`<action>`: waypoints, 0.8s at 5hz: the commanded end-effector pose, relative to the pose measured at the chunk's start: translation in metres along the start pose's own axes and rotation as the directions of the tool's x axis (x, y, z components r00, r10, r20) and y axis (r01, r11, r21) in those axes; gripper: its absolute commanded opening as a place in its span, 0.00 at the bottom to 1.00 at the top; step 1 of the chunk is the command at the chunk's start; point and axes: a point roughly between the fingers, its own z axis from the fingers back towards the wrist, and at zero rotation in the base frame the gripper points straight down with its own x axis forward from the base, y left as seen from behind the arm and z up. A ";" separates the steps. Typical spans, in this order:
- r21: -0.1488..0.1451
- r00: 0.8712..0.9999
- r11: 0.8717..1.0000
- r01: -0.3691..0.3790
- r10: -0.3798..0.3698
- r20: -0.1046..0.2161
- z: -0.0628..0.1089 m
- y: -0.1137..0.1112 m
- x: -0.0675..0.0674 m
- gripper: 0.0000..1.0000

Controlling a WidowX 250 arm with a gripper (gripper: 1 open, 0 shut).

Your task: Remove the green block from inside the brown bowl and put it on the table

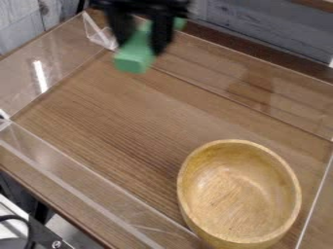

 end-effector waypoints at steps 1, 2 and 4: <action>0.008 0.998 1.000 0.008 -0.009 0.061 0.002 0.024 0.012 0.00; 0.015 0.999 1.000 0.024 -0.024 0.045 -0.020 0.019 0.003 0.00; 0.031 0.997 0.997 0.070 -0.071 0.030 -0.059 -0.002 -0.010 0.00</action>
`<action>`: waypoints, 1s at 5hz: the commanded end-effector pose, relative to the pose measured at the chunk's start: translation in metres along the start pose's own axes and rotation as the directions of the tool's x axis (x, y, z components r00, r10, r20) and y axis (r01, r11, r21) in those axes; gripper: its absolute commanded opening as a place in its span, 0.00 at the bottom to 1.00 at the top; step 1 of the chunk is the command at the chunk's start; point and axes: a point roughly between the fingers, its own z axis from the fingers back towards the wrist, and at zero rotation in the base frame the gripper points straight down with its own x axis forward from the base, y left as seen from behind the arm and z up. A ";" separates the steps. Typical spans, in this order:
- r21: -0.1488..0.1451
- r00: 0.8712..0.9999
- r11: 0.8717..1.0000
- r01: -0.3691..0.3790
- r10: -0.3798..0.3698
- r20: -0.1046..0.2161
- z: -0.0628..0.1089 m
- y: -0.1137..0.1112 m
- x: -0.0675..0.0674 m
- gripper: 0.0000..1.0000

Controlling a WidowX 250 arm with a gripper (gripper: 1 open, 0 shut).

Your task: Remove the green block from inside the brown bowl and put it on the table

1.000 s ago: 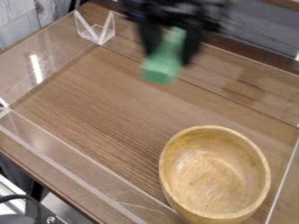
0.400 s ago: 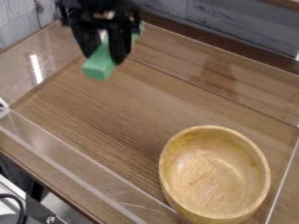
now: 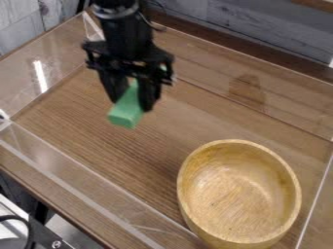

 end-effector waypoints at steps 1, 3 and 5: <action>0.011 0.999 1.000 0.020 -0.021 0.039 -0.007 -0.019 -0.002 0.00; 0.003 0.997 0.998 0.056 -0.056 0.049 -0.005 -0.042 -0.009 0.00; -0.008 0.998 0.999 0.051 -0.051 0.042 -0.001 -0.039 -0.014 0.00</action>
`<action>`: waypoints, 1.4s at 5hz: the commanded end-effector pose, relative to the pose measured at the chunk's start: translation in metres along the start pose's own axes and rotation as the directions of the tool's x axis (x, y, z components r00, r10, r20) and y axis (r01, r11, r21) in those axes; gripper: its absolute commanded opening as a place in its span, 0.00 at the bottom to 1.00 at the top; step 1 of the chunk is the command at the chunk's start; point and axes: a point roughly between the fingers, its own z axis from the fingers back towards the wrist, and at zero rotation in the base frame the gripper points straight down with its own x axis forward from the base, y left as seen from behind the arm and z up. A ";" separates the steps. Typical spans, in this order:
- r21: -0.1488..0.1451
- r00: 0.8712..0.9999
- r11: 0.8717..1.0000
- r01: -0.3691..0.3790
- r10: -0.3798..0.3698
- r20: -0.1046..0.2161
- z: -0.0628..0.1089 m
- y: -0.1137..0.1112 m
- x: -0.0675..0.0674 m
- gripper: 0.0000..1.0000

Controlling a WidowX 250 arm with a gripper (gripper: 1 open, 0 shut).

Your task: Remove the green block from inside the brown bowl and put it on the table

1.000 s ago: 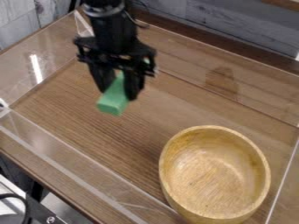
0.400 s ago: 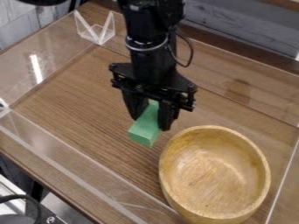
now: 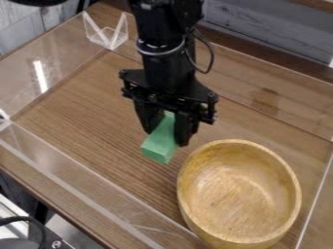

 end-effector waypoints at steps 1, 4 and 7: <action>-0.010 0.999 1.000 -0.008 0.009 0.037 0.010 0.002 0.002 0.00; -0.022 1.000 1.000 -0.014 0.014 0.025 0.008 0.006 -0.006 0.00; -0.026 1.000 1.000 -0.017 0.017 0.014 -0.002 0.013 -0.008 0.00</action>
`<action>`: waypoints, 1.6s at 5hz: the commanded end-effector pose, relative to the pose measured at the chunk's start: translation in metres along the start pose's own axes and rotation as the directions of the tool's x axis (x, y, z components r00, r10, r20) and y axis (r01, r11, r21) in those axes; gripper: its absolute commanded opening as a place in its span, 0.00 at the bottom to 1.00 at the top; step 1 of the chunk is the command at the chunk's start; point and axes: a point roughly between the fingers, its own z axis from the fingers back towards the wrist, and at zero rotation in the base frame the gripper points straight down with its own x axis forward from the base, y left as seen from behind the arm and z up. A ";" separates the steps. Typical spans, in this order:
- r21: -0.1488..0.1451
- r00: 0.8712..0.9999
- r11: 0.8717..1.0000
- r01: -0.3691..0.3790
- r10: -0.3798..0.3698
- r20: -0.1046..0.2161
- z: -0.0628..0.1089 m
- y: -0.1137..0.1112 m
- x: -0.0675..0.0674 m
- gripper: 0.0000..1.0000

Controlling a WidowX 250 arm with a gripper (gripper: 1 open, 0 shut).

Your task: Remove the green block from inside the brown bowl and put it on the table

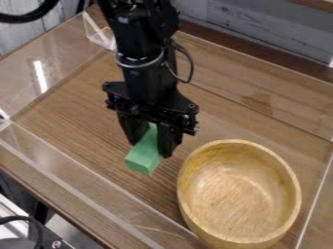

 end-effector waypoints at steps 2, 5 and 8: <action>-0.006 1.000 1.000 -0.010 0.010 0.027 -0.004 0.008 0.009 0.00; -0.012 1.000 1.000 -0.014 0.015 0.027 -0.012 0.017 0.014 1.00; -0.025 1.000 1.000 -0.016 0.017 0.027 -0.018 0.016 0.014 1.00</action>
